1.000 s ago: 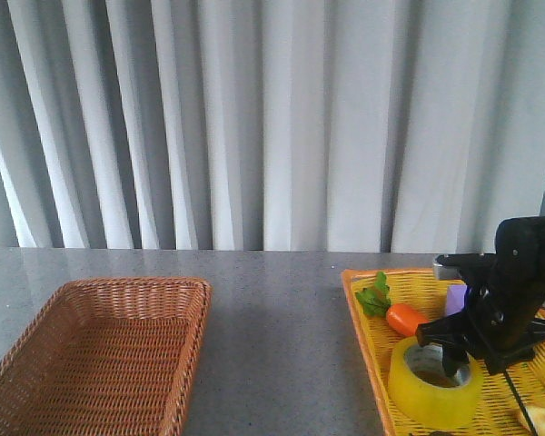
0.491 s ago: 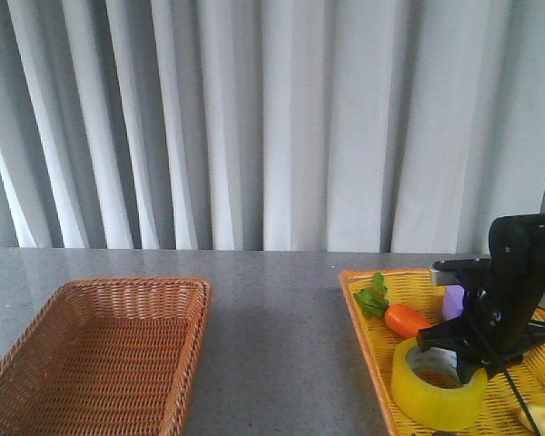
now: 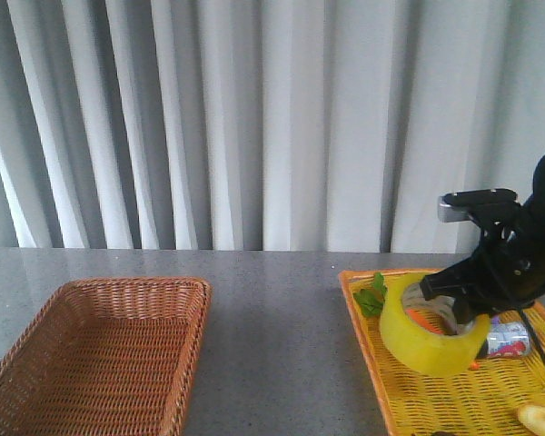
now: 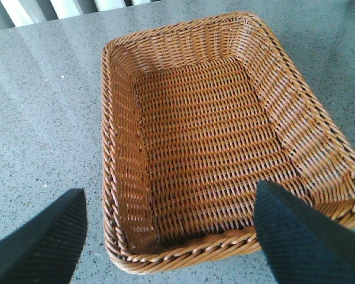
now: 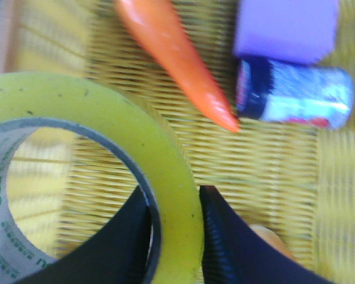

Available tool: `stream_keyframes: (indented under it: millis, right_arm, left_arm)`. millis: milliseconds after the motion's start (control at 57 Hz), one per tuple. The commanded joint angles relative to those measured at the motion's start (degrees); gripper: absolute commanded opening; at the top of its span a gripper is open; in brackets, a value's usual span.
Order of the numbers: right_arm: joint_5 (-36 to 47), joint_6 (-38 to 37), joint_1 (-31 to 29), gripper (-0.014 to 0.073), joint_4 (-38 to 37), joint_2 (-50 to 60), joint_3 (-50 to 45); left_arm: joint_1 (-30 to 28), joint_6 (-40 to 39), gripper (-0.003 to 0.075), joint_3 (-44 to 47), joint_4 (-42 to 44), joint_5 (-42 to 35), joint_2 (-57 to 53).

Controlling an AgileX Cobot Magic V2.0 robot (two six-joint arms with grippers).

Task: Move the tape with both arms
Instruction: 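Grip the tape roll rim with the right gripper and lift it, then set the tape roll on the table between the baskets, release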

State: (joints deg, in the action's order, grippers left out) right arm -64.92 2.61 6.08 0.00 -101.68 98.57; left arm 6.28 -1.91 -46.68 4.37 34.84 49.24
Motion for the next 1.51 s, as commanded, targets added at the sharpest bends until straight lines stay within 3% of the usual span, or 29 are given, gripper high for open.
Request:
stream_keyframes:
  millis: [0,228,456,842,1053,1211,1404,1491]
  right_arm:
    - [5.5,3.5,3.9,0.0173,4.6,3.5,1.9]
    - [11.0,4.4,15.5,0.0177,3.2,0.2,3.8]
    - [7.7,4.0,21.7,0.0182,-2.2,-7.4,7.9]
    - [7.0,4.2,22.3,0.0206,-5.9,-14.0,8.6]
    - [7.1,3.7,22.3,0.0382,-6.3,-13.7,9.9]
    - [7.2,3.8,22.2,0.0487,-3.1,-9.6,11.6]
    - [7.1,3.1,21.4,0.0482,-1.6,-0.8,10.9]
    - [9.6,3.0,19.8,0.047,-0.8,4.5,6.4]
  left_arm:
    - [0.2,-0.5,0.0552,-2.0,-0.2,-3.7,-0.2]
    - [0.2,-0.5,0.0552,-2.0,-0.2,-3.7,-0.2]
    - [0.2,-0.5,0.0552,-2.0,-0.2,-3.7,-0.2]
    - [0.2,-0.5,0.0552,-2.0,-0.2,-3.7,-0.2]
    - [0.2,-0.5,0.0552,-2.0,-0.2,-4.1,-0.2]
    - [0.2,-0.4,0.0552,-2.0,-0.2,-4.2,-0.2]
    - [0.2,-0.4,0.0552,-2.0,-0.2,-4.2,-0.2]
    - [0.2,-0.3,0.0552,-2.0,-0.2,-4.2,-0.2]
